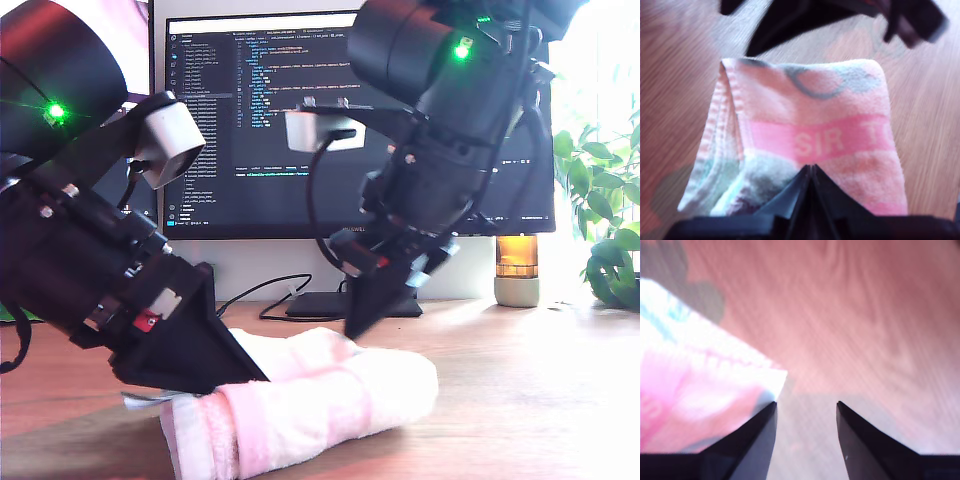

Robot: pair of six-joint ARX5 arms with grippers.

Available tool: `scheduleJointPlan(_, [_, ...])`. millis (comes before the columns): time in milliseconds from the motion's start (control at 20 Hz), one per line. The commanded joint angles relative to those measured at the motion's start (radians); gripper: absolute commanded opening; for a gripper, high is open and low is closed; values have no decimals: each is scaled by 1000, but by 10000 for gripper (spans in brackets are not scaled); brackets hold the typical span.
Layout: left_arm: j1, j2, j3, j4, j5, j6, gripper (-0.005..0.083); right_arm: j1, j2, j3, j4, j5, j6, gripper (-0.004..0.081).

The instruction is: Fold the tea towel to a neat square and place it to the right

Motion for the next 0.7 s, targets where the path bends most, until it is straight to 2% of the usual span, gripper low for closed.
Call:
scheduleJointPlan(0, [-3,-11,-6,39,26,-2,-20,-2,10,11,-14,-3,9,334])
scheduleJointPlan(250, [-3,-166,-1,-42,24,-6,-20,-12,-74,12,-28,-21,-32,226])
scheduleJointPlan(350, [-3,-241,-1,-118,5,-10,-20,-25,-130,12,-30,-66,-34,122])
scheduleJointPlan(400, [-3,-283,-1,-163,-11,-10,-20,-31,-154,12,-31,-95,-50,34])
scheduleJointPlan(450, [-3,-323,-1,-209,-33,-13,-20,-37,-173,12,-34,-139,-97,-6])
scheduleJointPlan(600, [-3,-435,-1,-291,-105,-54,-20,-47,-184,12,-70,-348,-280,-11])
scheduleJointPlan(650, [-3,-469,-1,-305,-126,-119,-20,-48,-181,12,-92,-404,-382,-11])
